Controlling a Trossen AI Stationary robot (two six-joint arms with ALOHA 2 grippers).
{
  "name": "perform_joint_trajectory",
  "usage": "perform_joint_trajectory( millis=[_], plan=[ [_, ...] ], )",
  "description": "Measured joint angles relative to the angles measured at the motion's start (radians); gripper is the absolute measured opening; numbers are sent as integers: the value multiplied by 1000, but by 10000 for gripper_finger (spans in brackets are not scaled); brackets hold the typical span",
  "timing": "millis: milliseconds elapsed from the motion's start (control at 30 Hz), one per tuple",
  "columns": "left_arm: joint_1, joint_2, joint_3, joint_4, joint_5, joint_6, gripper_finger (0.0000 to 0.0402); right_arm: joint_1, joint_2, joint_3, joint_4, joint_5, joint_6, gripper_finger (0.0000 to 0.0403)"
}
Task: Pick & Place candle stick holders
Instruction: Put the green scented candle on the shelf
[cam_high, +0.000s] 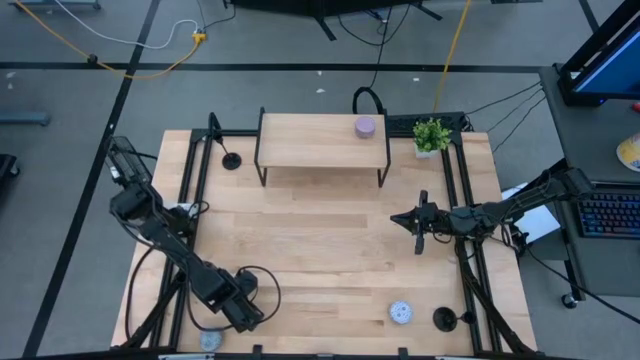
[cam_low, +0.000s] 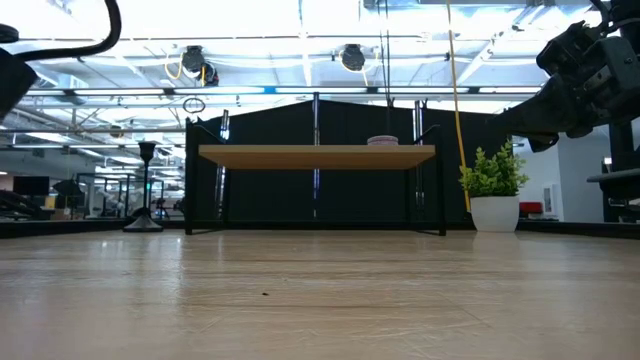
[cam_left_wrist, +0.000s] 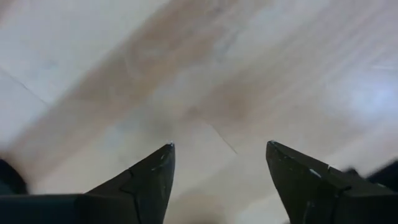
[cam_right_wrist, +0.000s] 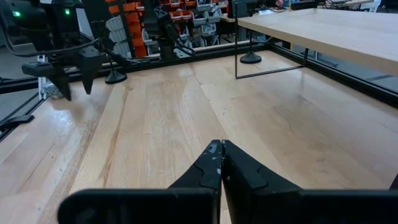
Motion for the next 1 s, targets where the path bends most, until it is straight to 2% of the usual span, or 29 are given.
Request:
perform_joint_trajectory(
  millis=[233,367,733,867,1000],
  plan=[
    [2,-48,5,112,38,-54,314,0,0,0,0,0,0,0],
    [3,-78,6,178,46,-87,329,0,0,0,0,0,0,0],
    [-3,-182,6,199,87,-54,307,0,0,0,0,0,0,0],
    [-33,-248,6,182,30,-134,300,0,0,0,0,0,0,0],
    [-103,-278,6,156,-73,-262,300,0,0,0,-1,0,0,0]
  ],
)
